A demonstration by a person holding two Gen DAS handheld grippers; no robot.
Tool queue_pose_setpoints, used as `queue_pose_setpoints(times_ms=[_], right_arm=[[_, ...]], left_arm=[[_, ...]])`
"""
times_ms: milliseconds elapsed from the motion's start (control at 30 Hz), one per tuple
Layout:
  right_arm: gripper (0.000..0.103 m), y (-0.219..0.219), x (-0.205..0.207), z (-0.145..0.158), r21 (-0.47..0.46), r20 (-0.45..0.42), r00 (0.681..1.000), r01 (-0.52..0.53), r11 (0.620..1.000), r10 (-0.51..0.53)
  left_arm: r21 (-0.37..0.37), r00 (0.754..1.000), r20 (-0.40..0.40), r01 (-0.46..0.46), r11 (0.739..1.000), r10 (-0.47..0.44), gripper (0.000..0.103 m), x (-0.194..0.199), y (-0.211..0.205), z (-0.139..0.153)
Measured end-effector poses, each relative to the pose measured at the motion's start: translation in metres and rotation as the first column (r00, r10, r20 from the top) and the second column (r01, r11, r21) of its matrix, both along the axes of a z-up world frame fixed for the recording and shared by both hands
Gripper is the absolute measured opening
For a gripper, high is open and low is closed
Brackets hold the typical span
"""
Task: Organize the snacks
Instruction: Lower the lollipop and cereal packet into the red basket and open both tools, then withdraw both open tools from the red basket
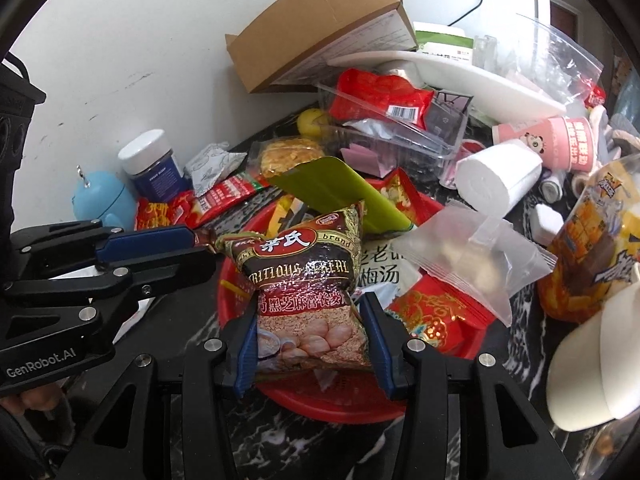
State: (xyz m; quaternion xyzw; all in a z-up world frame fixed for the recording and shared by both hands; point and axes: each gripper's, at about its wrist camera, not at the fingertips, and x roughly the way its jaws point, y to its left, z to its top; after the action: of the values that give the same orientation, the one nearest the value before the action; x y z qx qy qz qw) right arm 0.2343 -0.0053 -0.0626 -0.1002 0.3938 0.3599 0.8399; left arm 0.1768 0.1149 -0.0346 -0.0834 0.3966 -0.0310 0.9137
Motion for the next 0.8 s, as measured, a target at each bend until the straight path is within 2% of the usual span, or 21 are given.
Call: queue_pose_setpoints(times_ms=[100, 133, 333, 800], right_arm=[[0.051, -0.003, 0.002, 0.003, 0.014, -0.017, 1.000, 0.006, 1.000, -0.006], [0.058, -0.004, 0.002, 0.004, 0.014, -0.024, 1.000, 0.011, 1.000, -0.010], [0.071, -0.015, 0.000, 0.012, 0.047, -0.012, 0.999, 0.041, 0.998, -0.041], [0.072, -0.042, -0.012, 0.031, 0.071, 0.016, 0.992, 0.120, 0.990, -0.121]], left_arm=[[0.002, 1.000, -0.002, 0.007, 1.000, -0.007, 0.024, 0.000, -0.002, 0.000], [0.002, 1.000, -0.001, 0.009, 1.000, -0.009, 0.024, 0.000, -0.003, 0.000], [0.006, 1.000, -0.003, 0.009, 1.000, -0.009, 0.024, 0.000, -0.004, 0.000], [0.022, 1.000, 0.017, 0.024, 0.999, -0.025, 0.024, -0.006, -0.014, 0.015]])
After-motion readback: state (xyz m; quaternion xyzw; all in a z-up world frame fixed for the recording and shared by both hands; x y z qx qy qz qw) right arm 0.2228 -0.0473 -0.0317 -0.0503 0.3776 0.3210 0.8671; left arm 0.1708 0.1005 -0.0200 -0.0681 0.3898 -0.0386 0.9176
